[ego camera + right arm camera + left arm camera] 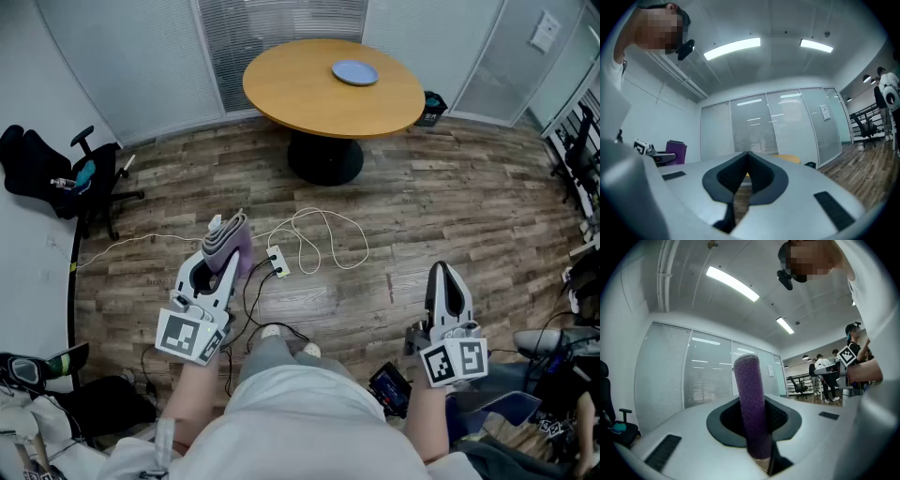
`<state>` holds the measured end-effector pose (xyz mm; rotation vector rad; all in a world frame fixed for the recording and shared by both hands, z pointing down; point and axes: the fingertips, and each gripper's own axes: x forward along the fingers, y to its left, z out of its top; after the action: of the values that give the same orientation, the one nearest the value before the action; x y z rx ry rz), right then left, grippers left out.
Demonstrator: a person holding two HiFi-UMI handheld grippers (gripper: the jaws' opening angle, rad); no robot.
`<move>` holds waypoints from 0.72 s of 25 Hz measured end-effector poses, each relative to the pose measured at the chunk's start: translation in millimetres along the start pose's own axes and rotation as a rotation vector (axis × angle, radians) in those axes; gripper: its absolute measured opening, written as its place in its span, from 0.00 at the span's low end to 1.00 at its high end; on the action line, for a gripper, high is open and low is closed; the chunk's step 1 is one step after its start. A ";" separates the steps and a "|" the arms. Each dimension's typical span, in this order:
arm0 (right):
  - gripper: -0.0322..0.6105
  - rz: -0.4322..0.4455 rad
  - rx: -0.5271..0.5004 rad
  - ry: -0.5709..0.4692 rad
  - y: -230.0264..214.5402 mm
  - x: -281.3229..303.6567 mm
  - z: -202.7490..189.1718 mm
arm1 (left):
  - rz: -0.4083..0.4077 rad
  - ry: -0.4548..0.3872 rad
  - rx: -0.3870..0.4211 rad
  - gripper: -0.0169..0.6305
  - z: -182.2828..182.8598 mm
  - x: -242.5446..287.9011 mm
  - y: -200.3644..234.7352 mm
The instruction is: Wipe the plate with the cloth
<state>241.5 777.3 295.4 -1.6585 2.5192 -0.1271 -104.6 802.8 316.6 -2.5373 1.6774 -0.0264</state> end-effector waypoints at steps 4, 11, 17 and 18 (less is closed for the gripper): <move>0.08 0.009 0.003 0.003 4.1 -4.7 -2.3 | 0.010 0.008 -0.007 0.15 -4.4 -7.5 -1.2; 0.08 0.015 0.005 0.009 3.9 -6.4 -5.9 | 0.028 0.022 -0.026 0.15 -12.5 -12.2 -1.5; 0.08 0.032 0.006 -0.014 3.4 -6.2 1.0 | 0.037 0.016 -0.022 0.15 -12.7 -9.3 0.1; 0.08 0.039 0.007 -0.020 4.2 -5.8 2.8 | 0.038 0.016 -0.021 0.15 -12.4 -8.5 0.9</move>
<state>240.3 784.3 292.5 -1.5986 2.5315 -0.1146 -109.6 809.4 329.3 -2.5264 1.7403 -0.0266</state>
